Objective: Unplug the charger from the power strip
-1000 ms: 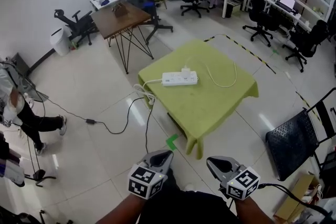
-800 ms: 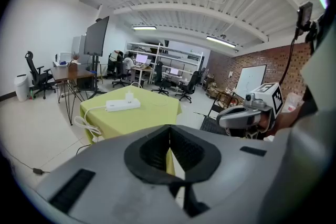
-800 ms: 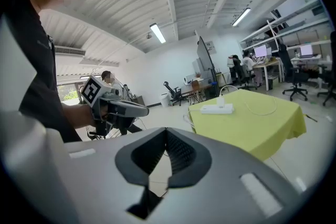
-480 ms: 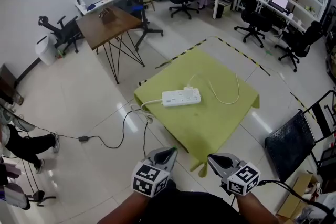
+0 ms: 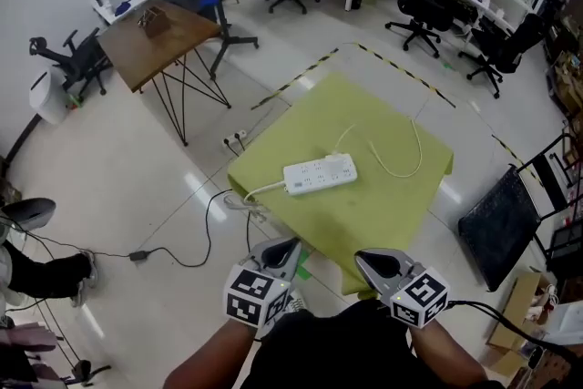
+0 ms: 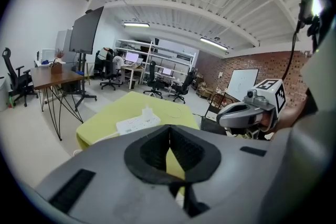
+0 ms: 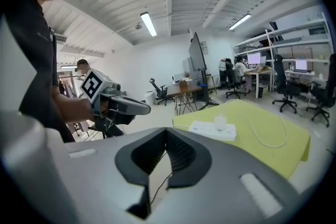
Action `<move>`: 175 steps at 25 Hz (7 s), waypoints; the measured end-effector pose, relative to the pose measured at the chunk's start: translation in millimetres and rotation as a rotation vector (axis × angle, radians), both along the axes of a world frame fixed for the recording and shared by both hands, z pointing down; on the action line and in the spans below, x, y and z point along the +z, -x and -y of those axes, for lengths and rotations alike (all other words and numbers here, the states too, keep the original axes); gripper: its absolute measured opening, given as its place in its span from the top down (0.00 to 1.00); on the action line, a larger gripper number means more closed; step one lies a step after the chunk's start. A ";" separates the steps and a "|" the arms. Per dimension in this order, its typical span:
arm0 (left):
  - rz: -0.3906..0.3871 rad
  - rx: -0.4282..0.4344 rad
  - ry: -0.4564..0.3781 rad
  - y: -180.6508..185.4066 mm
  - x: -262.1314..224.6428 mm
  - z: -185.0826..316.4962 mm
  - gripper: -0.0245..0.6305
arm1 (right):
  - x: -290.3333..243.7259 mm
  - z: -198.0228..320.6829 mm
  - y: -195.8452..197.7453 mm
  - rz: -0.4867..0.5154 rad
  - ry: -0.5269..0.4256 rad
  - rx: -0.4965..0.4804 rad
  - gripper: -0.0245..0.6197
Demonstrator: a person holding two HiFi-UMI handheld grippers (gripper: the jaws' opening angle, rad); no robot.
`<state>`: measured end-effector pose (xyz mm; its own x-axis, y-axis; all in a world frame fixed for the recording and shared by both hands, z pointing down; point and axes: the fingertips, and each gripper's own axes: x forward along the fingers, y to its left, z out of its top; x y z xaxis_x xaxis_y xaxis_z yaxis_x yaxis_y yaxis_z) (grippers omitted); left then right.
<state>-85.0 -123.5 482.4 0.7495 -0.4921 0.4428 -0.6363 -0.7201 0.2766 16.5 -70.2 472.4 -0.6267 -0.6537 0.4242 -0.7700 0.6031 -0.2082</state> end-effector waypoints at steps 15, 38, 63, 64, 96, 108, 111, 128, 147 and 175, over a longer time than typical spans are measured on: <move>0.006 -0.097 0.059 -16.7 29.5 47.5 0.95 | 42.1 104.2 -50.1 -0.080 0.060 0.048 0.92; 0.096 -0.127 0.152 -9.9 60.4 39.6 0.95 | 172.3 264.0 -49.8 -0.186 0.220 0.207 0.48; 0.080 -0.160 0.170 -7.2 60.5 32.3 0.95 | 160.3 277.6 -54.9 -0.208 0.177 0.187 0.54; 0.080 -0.158 0.169 -7.9 59.3 32.4 0.95 | 157.0 277.4 -56.7 -0.205 0.174 0.189 0.54; 0.057 -0.091 0.161 -87.1 43.5 27.8 0.95 | 190.0 119.4 -215.8 -0.466 0.412 0.001 0.55; 0.078 -0.125 0.165 -109.9 36.6 13.3 0.95 | 214.3 130.1 -206.3 -0.488 0.453 -0.064 0.54; 0.081 -0.150 0.166 -110.8 35.4 10.6 0.95 | 217.3 134.0 -207.2 -0.479 0.441 -0.075 0.51; 0.051 -0.394 0.102 -129.7 17.4 -7.7 0.95 | 64.0 117.5 -210.8 0.776 0.393 -0.013 0.78; -0.031 -0.306 0.020 -103.1 -24.7 -119.9 0.95 | -19.1 -47.4 -169.6 0.292 0.102 -0.029 0.96; -0.060 -0.406 -0.006 -130.4 -34.6 -200.9 0.95 | -37.3 -153.1 -172.6 0.070 0.008 -0.210 0.96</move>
<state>45.4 77.4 447.8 0.5184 -0.7554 0.4009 -0.8519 -0.4156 0.3185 189.2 82.8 435.0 -0.7770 -0.5025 0.3793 -0.6111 0.7467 -0.2627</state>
